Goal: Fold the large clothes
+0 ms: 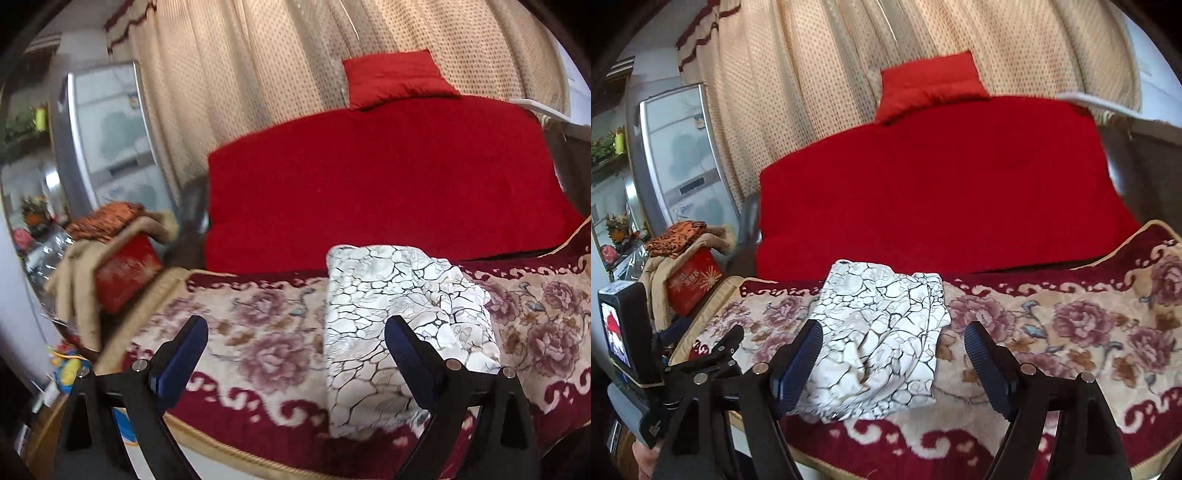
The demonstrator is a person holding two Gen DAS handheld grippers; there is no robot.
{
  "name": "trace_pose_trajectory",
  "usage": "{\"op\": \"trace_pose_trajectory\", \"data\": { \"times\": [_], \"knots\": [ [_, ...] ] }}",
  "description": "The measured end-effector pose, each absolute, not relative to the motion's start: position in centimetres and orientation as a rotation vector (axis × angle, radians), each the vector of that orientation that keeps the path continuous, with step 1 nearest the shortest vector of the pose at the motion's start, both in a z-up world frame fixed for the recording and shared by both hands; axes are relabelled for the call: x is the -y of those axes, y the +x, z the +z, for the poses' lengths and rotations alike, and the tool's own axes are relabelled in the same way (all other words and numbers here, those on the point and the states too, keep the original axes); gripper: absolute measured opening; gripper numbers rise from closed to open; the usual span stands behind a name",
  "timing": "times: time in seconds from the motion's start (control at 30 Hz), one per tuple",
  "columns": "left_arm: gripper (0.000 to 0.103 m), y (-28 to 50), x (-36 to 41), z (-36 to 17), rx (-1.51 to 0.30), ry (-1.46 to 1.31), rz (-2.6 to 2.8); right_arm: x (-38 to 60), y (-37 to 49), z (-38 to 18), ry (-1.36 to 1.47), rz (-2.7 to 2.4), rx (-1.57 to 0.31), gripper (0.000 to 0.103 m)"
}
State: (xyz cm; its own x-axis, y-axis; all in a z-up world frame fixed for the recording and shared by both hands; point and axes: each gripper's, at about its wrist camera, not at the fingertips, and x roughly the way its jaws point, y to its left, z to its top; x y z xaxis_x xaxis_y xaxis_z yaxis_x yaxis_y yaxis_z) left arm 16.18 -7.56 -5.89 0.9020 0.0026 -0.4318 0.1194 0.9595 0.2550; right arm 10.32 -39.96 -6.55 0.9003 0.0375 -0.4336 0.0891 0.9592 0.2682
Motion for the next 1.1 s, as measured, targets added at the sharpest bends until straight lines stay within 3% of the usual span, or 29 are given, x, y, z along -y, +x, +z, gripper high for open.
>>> {"op": "trace_pose_trajectory", "data": {
  "times": [0.27, 0.47, 1.1],
  "knots": [
    [0.097, 9.7, 5.5, -1.6, -0.348, 0.272, -0.064, 36.4, 2.9, -3.7, 0.212, -0.043, -0.379, 0.082],
    [0.103, 5.7, 3.9, 1.5, -0.254, 0.262, -0.061, 34.9, -1.4, -2.0, 0.216, -0.055, -0.338, 0.082],
    [0.103, 0.0, -0.1, 6.3, -0.174, 0.185, -0.059, 29.9, -6.8, -0.5, 0.172, -0.023, -0.34, 0.082]
  ]
}}
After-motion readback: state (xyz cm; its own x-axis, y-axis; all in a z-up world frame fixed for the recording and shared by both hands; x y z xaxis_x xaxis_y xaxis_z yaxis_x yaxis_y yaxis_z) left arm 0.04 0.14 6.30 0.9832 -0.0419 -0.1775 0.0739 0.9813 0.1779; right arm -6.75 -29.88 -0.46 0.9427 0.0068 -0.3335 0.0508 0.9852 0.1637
